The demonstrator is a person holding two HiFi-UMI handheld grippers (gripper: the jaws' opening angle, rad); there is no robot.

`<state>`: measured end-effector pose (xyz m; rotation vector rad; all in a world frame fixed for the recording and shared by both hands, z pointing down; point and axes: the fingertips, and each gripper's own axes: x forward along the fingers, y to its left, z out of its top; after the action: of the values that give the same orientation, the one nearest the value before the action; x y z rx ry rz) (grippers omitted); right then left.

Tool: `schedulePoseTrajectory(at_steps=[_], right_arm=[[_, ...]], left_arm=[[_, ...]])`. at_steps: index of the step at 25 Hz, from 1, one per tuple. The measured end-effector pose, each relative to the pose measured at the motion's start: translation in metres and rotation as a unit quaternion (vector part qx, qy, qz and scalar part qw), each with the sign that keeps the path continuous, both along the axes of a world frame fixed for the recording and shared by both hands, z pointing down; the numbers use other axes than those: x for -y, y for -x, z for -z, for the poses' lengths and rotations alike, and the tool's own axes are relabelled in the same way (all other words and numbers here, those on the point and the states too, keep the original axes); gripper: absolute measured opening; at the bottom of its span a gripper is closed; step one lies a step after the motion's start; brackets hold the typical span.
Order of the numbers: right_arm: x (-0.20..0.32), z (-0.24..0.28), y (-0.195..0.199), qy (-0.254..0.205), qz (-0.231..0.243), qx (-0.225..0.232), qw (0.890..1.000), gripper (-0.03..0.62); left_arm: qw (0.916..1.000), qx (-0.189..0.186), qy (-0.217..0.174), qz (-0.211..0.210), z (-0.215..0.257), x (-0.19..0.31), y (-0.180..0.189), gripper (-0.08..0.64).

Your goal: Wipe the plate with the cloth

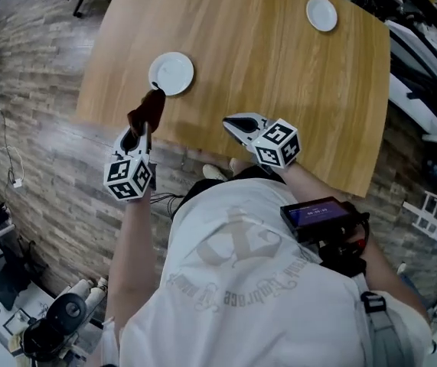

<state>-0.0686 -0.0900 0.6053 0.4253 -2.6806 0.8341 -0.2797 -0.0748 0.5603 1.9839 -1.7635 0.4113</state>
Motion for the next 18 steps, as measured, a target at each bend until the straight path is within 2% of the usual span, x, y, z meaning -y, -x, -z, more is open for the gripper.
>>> schedulePoseTrajectory(at_steps=[4,9,14,18], right_arm=[[-0.008,0.024,0.01,-0.004,-0.005,0.013,1.0,0.014],[-0.028,0.052,0.041,-0.036,0.029,0.021,0.999,0.014],[-0.049,0.049,0.044,-0.048,0.035,0.006,0.998,0.014],[-0.058,0.037,0.042,-0.044,0.04,-0.013,0.998,0.014]], left_arm=[[0.9998,-0.019,-0.006,-0.002,0.003,-0.034,-0.011,0.092],[0.9983,-0.049,-0.026,0.019,0.007,-0.077,-0.009,0.092],[0.9973,-0.069,-0.021,0.008,-0.003,-0.11,-0.02,0.092],[0.9967,-0.079,-0.015,0.012,-0.01,-0.123,-0.013,0.092]])
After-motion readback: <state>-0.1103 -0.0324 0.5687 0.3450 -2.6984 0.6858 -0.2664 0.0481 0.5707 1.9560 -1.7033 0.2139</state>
